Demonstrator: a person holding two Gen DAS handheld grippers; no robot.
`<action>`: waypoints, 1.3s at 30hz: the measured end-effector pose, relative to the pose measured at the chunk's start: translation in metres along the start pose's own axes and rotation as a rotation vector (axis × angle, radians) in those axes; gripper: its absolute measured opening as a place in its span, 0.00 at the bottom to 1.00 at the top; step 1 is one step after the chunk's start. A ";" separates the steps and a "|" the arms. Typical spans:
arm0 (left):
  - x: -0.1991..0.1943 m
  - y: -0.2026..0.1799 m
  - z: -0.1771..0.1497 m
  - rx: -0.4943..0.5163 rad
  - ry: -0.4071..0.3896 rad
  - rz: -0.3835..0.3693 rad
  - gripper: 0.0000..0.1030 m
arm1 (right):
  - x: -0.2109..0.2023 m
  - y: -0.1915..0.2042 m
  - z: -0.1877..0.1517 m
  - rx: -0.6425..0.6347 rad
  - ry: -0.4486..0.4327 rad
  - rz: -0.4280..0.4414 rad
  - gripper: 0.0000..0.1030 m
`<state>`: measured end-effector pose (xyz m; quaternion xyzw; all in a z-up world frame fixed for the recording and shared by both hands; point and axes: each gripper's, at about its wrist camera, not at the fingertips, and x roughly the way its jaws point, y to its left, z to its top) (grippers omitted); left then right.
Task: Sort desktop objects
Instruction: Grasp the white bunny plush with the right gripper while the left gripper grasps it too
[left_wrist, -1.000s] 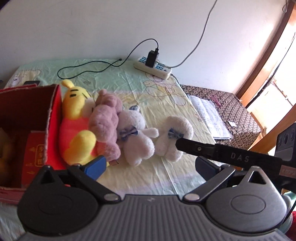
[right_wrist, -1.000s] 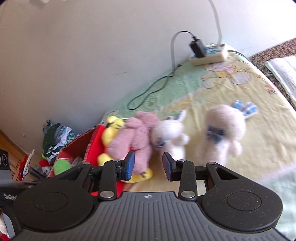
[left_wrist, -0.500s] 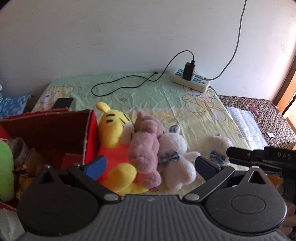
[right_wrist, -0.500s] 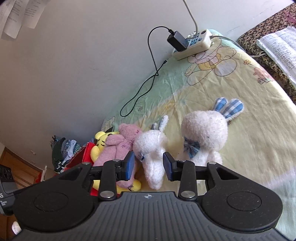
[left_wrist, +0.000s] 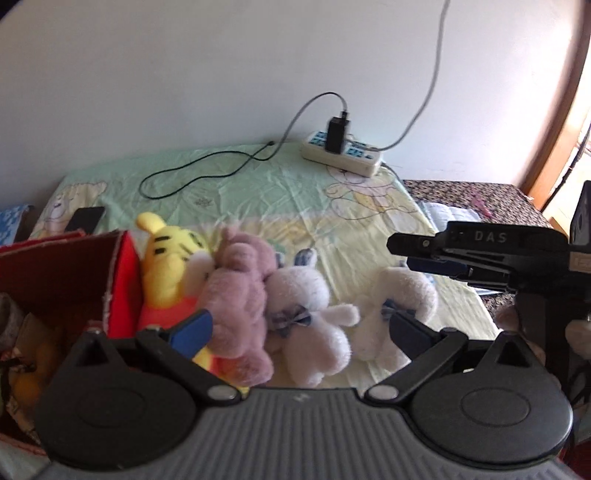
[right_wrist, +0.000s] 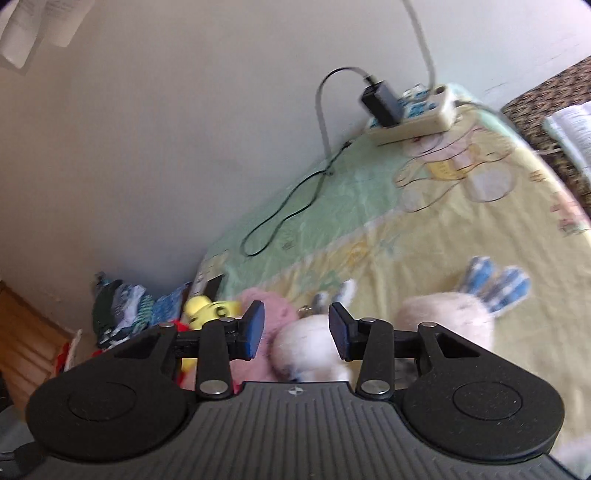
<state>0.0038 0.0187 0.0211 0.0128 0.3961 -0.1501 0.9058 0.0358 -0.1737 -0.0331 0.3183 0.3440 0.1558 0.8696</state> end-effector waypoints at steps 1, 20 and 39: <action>0.007 -0.011 -0.001 0.031 0.002 -0.015 0.99 | -0.006 -0.009 -0.001 0.002 -0.012 -0.048 0.42; 0.152 -0.074 -0.007 0.160 0.234 -0.159 0.98 | 0.003 -0.084 -0.011 0.185 0.119 -0.086 0.60; 0.149 -0.107 -0.011 0.233 0.226 -0.178 0.70 | -0.003 -0.099 -0.010 0.220 0.119 -0.030 0.50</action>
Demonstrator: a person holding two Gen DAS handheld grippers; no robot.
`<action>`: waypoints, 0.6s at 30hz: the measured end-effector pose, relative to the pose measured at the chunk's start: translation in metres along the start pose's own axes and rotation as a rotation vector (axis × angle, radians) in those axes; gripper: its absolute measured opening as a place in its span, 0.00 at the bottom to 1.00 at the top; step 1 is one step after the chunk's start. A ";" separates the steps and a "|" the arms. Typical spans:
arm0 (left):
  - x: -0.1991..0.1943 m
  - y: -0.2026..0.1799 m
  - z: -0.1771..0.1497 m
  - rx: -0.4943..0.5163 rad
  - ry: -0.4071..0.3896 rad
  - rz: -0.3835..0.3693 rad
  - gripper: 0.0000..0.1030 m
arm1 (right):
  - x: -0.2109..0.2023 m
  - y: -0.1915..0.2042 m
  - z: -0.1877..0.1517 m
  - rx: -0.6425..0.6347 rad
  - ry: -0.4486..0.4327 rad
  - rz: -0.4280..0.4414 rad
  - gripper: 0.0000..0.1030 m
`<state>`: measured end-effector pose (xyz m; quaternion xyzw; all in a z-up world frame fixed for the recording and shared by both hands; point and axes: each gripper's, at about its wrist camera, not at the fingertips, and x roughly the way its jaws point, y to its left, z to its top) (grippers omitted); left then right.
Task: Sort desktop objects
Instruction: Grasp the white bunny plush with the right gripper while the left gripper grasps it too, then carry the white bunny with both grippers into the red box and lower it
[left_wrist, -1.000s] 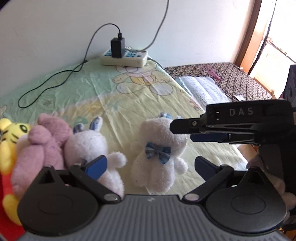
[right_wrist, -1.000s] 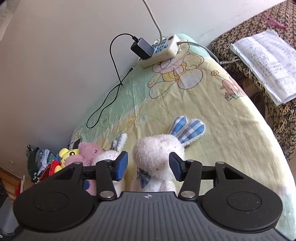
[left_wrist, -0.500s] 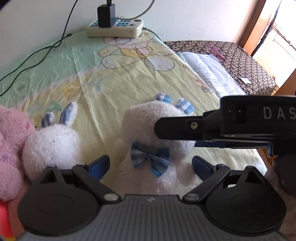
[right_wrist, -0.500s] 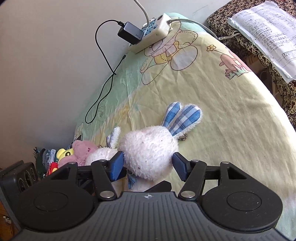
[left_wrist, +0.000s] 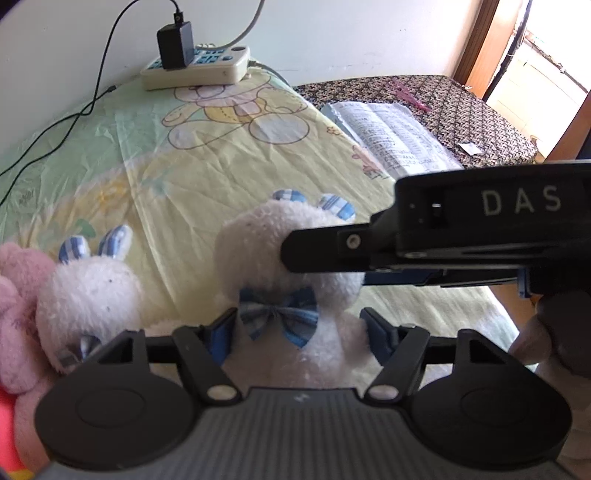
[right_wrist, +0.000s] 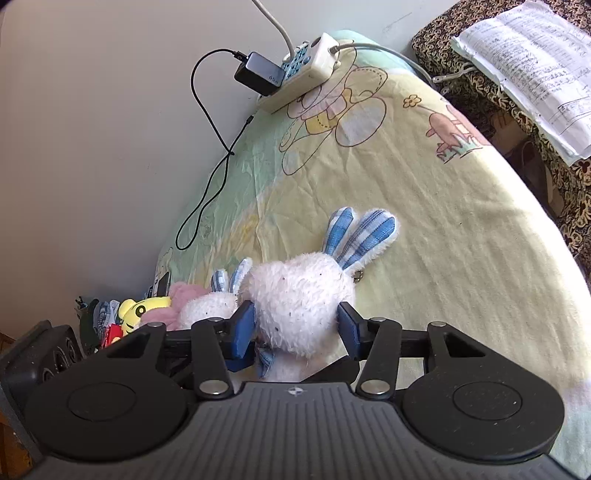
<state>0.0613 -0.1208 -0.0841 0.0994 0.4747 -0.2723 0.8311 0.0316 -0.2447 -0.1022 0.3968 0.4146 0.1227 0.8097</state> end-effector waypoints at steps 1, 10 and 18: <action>-0.004 -0.004 0.000 0.008 -0.010 0.001 0.69 | -0.004 0.001 -0.001 -0.001 -0.008 0.000 0.50; -0.070 -0.017 0.000 0.001 -0.151 -0.033 0.69 | -0.049 0.031 -0.014 -0.095 -0.121 0.038 0.49; -0.141 0.013 -0.019 -0.081 -0.282 0.006 0.69 | -0.060 0.085 -0.030 -0.219 -0.160 0.146 0.49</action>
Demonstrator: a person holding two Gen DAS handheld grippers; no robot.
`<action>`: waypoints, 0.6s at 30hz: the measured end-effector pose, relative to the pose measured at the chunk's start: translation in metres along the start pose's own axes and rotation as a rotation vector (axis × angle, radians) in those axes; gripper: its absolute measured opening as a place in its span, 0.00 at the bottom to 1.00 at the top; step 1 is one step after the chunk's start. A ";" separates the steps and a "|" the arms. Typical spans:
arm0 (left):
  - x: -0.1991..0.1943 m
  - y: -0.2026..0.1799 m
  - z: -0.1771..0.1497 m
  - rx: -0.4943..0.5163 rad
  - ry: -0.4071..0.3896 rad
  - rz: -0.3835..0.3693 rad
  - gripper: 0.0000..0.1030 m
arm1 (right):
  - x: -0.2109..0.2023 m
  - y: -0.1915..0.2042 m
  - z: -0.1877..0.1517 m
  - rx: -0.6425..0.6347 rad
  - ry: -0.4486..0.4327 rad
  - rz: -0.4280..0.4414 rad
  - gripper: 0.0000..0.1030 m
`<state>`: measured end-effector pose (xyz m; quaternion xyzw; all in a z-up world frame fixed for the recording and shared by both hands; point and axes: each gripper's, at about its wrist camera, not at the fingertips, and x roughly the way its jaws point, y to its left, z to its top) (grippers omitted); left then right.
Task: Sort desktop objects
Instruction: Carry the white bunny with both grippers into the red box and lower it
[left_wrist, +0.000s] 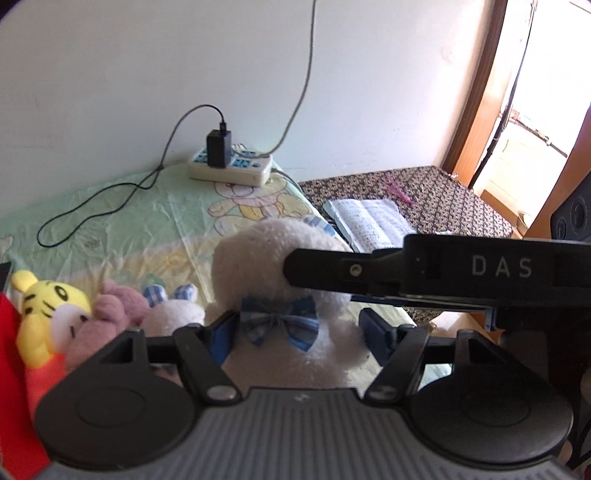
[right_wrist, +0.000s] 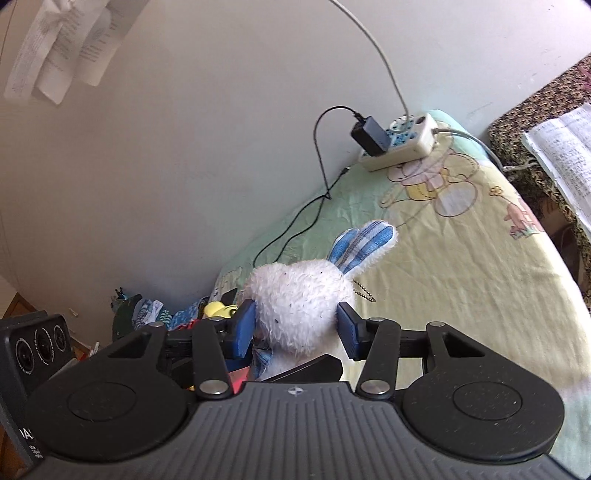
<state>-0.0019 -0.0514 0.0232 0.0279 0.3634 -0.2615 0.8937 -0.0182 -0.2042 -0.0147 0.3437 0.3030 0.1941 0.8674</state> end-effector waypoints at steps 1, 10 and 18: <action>-0.010 0.007 -0.001 -0.011 -0.015 0.007 0.69 | 0.002 0.007 -0.002 -0.008 0.001 0.018 0.49; -0.088 0.071 -0.025 -0.051 -0.112 0.099 0.70 | 0.038 0.090 -0.023 -0.107 0.033 0.138 0.49; -0.138 0.152 -0.056 -0.120 -0.119 0.108 0.73 | 0.084 0.164 -0.056 -0.162 0.077 0.166 0.49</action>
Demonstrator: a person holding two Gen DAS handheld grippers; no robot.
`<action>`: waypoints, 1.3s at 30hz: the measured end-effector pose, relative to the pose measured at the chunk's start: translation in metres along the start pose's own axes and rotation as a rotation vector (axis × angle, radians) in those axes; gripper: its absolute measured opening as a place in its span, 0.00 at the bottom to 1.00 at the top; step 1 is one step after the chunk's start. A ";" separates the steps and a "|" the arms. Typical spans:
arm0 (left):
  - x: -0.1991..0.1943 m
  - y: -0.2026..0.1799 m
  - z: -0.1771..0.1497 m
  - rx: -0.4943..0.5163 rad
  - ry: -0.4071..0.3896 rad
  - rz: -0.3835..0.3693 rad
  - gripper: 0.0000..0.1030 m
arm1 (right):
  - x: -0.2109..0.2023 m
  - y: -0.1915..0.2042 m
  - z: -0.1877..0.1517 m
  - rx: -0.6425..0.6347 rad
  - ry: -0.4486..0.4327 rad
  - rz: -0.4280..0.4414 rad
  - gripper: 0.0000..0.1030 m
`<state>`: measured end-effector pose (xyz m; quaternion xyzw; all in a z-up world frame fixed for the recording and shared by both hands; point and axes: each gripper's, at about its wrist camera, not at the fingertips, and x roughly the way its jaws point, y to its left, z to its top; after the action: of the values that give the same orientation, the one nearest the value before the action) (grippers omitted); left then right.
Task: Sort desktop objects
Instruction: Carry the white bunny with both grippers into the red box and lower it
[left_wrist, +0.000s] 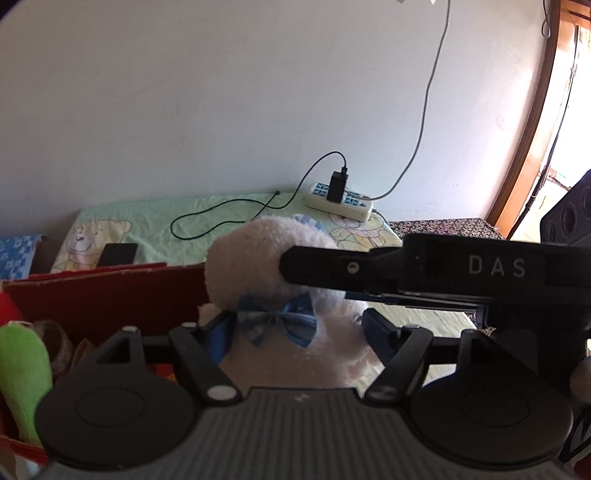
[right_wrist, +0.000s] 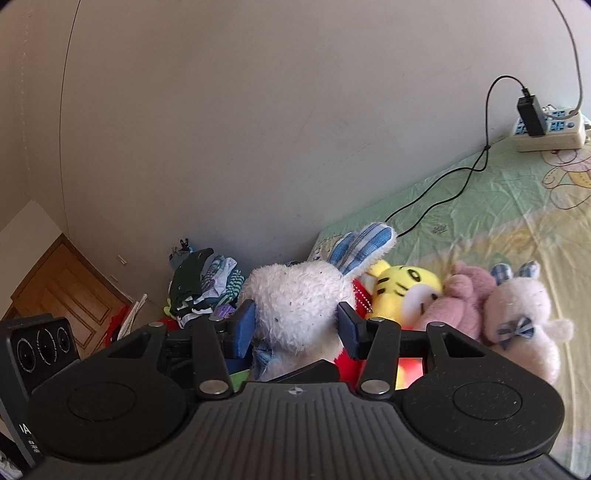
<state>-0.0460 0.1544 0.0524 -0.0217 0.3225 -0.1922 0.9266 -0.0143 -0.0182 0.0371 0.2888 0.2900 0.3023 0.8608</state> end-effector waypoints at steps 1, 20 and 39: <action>-0.004 0.009 -0.002 -0.002 0.001 0.003 0.73 | 0.008 0.007 -0.002 -0.005 0.009 -0.001 0.49; 0.039 0.101 -0.032 -0.039 0.193 -0.147 0.72 | 0.107 0.059 -0.031 -0.238 0.217 -0.290 0.49; 0.070 0.128 -0.044 -0.104 0.310 -0.250 0.76 | 0.141 0.068 -0.043 -0.349 0.378 -0.470 0.52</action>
<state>0.0212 0.2503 -0.0443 -0.0795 0.4657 -0.2898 0.8324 0.0248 0.1368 0.0083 0.0016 0.4470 0.1889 0.8743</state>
